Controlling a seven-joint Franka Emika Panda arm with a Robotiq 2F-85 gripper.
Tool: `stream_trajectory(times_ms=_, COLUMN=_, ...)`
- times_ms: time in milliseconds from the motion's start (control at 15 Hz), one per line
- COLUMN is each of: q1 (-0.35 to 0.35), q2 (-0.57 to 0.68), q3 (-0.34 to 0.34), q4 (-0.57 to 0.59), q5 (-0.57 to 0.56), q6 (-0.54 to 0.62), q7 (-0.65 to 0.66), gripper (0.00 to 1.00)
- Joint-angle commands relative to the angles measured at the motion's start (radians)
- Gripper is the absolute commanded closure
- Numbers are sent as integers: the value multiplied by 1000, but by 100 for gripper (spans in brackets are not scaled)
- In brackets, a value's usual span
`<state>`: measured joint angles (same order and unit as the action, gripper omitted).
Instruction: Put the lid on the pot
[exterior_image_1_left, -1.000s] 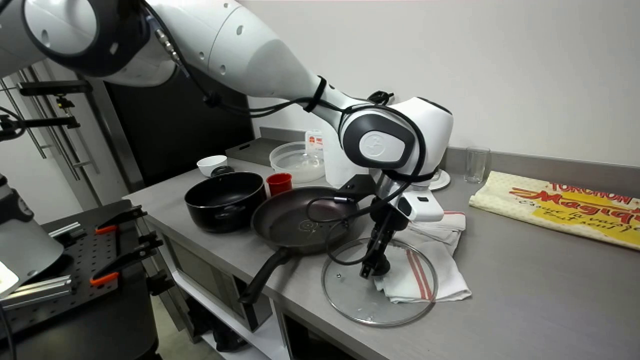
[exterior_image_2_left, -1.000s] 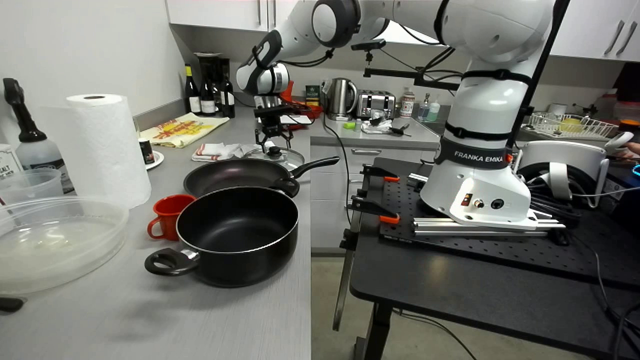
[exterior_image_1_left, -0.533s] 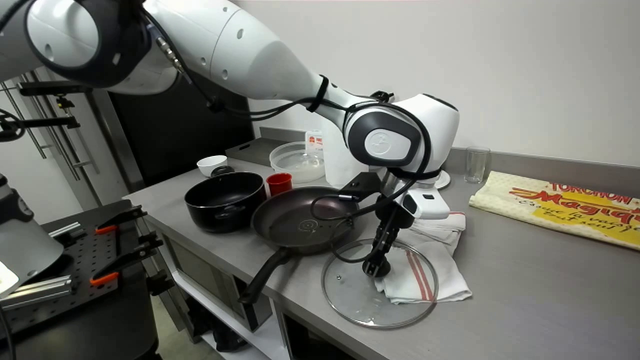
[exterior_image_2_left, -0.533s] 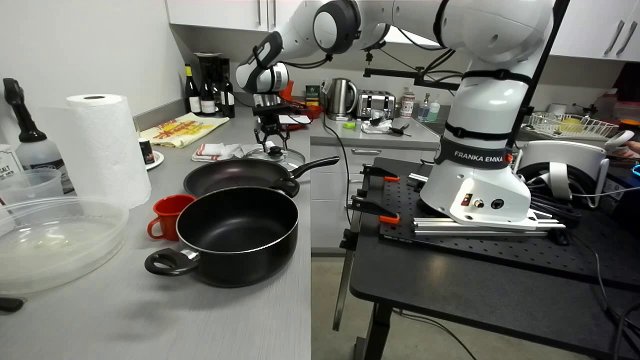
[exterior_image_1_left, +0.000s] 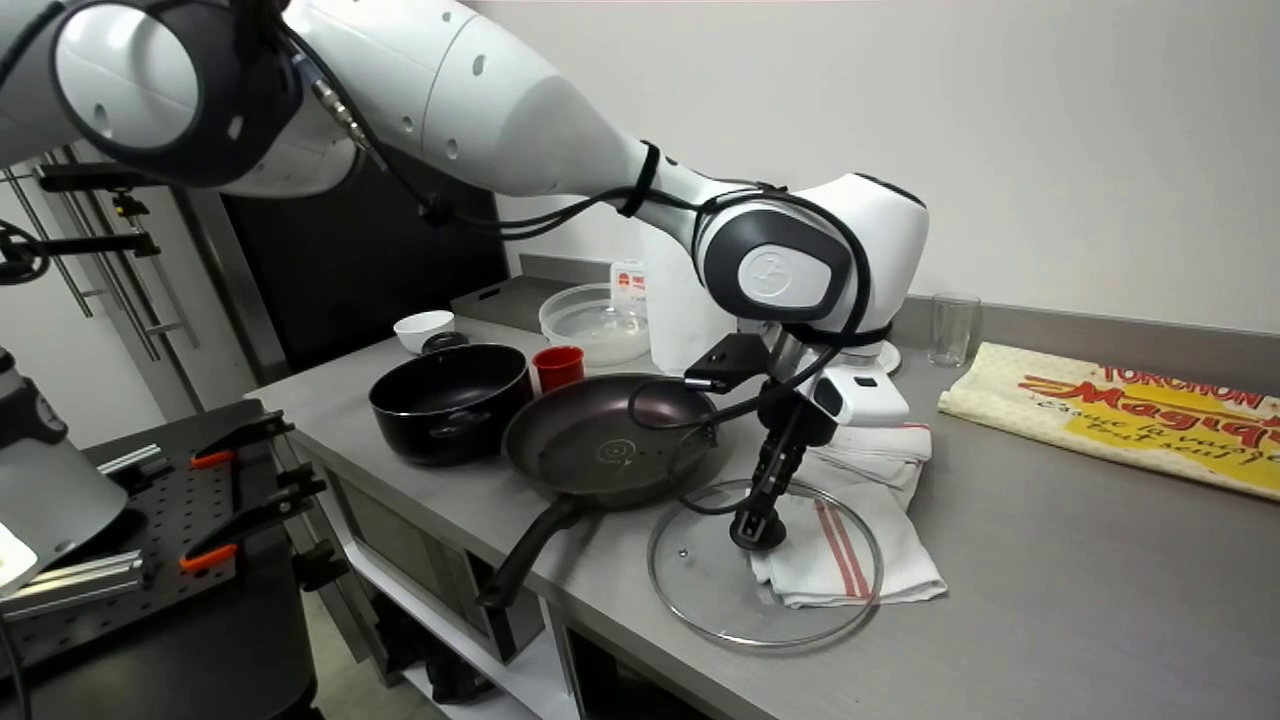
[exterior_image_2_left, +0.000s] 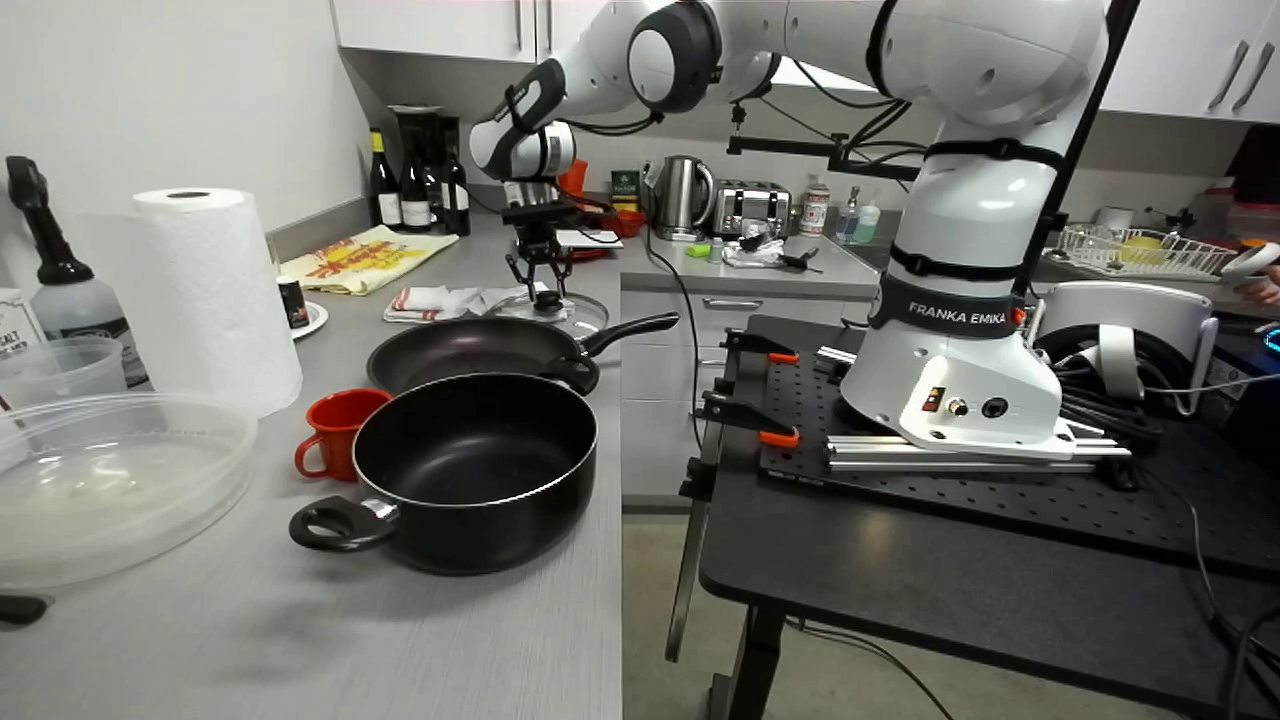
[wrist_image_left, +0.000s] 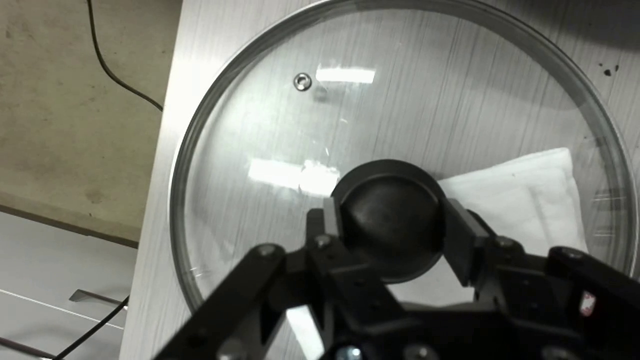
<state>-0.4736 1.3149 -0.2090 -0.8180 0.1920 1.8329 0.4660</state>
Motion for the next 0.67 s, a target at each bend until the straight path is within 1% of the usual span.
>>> stream_trajectory(times_ms=0, q1=1, q2=-9, q3=8, q4=8, q5=8, q6=-2, q7=1, gripper=75)
stream_trajectory(times_ms=600, q1=47, q2=-182, q3=2, q4=-180, q5=-7, q6=145, q7=-84, gripper=75)
